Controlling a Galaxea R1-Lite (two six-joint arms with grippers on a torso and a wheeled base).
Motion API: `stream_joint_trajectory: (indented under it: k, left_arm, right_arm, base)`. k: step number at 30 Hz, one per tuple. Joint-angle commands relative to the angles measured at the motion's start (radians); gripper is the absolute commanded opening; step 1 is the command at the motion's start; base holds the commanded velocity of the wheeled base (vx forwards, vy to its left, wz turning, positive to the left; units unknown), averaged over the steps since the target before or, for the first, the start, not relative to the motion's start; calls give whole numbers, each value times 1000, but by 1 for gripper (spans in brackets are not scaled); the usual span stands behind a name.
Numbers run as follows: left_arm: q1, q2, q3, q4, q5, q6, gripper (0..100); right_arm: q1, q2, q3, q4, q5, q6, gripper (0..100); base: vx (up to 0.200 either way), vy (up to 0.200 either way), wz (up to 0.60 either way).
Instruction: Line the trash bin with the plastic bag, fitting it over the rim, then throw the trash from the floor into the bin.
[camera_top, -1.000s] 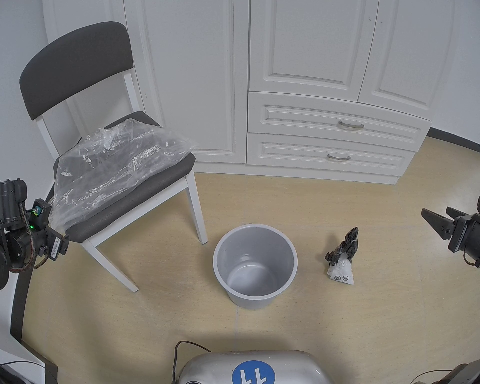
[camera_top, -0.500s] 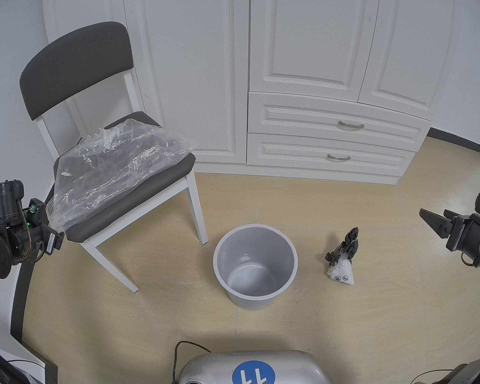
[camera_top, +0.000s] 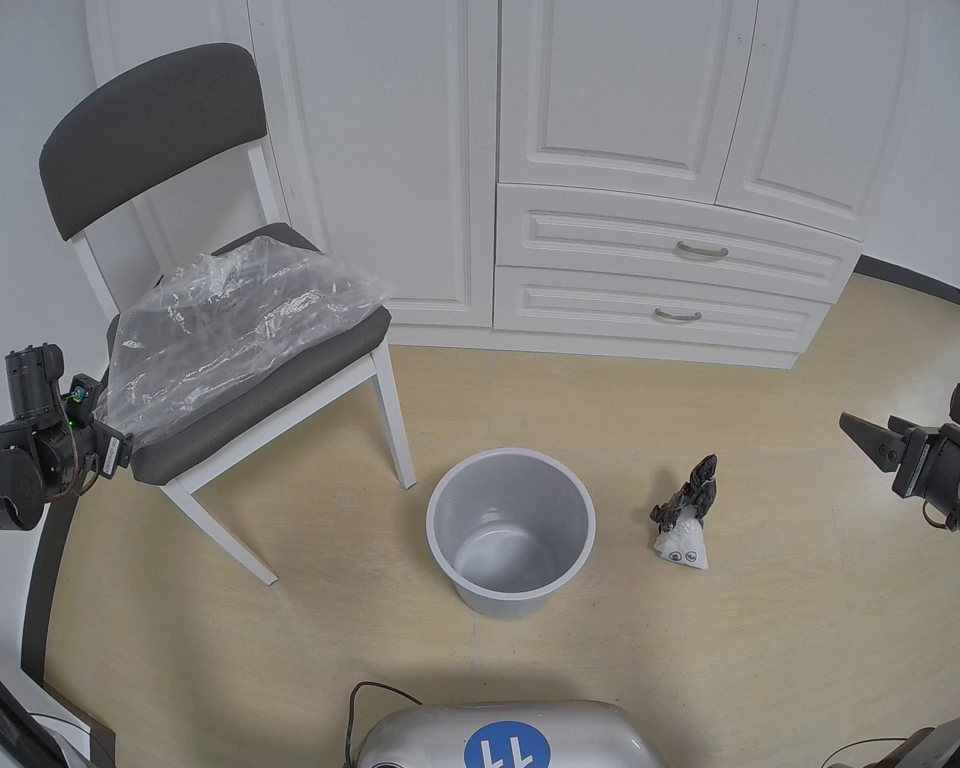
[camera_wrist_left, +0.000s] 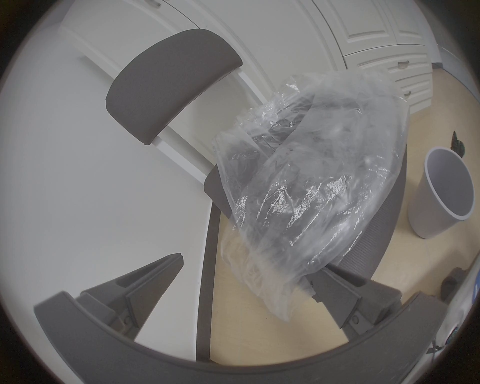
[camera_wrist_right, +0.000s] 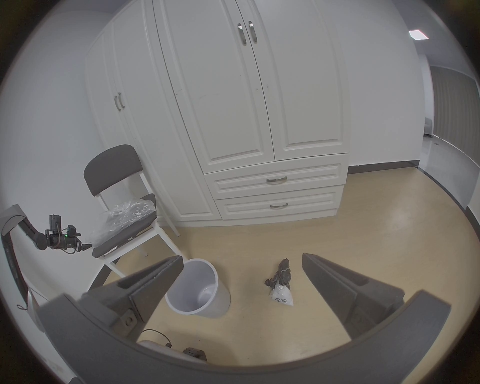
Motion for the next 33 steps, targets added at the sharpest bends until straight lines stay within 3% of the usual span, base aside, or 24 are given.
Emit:
stream_joint_trajectory:
  k: [1,6,10,11,12,13,14,16,21,33]
  left_arm:
    - [5,8,-6,-1,-3,-7,100]
    - [39,-20,40,-67,0,-14,100]
    - [49,-35,184,-331,-1,-61,100]
    - [49,-34,189,-342,-1,-63,100]
    - [49,-21,250,-469,-1,-80,100]
    - [49,-20,255,-478,-3,-81,100]
    - [46,15,295,-580,-4,-93,100]
    - [46,38,311,-630,-3,-96,100]
    - [42,175,331,-902,-6,-142,100]
    - [36,166,338,-900,-20,-212,100]
  right_arm:
    - [-2,0,0,-13,0,-1,100]
    - [-5,0,2,-31,-1,-1,100]
    - [-16,3,0,-39,0,1,100]
    - [-16,3,0,-39,0,1,100]
    - [-16,6,2,-47,-1,12,100]
    - [-16,6,2,-48,0,13,100]
    - [-16,7,2,-54,0,25,100]
    - [-14,7,3,-59,0,30,100]
    - [-14,7,2,-60,0,35,100]
    - [-14,9,0,-60,0,35,100]
  base:
    - [0,0,0]
    - [0,0,0]
    - [0,0,0]
    - [0,0,0]
    - [0,0,0]
    - [0,0,0]
    - [0,0,0]
    - [0,0,0]
    - [0,0,0]
    - [0,0,0]
